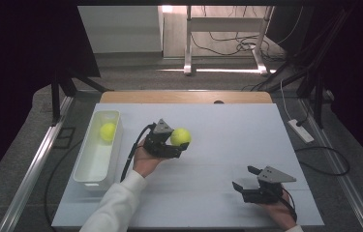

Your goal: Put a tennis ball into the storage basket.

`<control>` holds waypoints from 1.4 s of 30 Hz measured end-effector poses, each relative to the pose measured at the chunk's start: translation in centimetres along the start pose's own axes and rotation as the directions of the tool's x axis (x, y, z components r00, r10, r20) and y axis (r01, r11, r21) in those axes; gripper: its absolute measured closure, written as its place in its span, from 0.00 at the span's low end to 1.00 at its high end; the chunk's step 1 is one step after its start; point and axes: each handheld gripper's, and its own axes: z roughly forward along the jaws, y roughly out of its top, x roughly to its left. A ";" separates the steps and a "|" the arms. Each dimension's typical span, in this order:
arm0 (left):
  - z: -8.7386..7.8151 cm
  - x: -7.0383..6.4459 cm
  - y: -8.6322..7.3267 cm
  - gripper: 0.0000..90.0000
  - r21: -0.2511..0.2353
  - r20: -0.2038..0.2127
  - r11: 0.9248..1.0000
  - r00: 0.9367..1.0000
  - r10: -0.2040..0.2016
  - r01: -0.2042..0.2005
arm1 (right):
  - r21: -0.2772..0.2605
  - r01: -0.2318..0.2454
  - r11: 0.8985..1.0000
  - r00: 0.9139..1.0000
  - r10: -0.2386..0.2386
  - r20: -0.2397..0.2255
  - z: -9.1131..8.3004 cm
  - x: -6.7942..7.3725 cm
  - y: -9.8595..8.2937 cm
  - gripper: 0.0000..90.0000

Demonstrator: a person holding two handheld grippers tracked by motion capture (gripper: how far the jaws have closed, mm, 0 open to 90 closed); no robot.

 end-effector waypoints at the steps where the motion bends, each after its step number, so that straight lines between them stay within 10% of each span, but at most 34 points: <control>1: -0.1 0.0 0.0 0.30 -0.002 -0.002 1.000 1.000 -0.002 0.002 | 0.000 0.000 1.000 1.000 0.000 0.000 0.0 0.0 0.0 0.17; 42: -5.9 1.3 -2.1 0.30 -0.036 -0.089 0.999 0.995 -0.035 0.032 | 0.011 0.001 1.000 1.000 -0.001 0.012 0.2 -0.1 0.0 0.17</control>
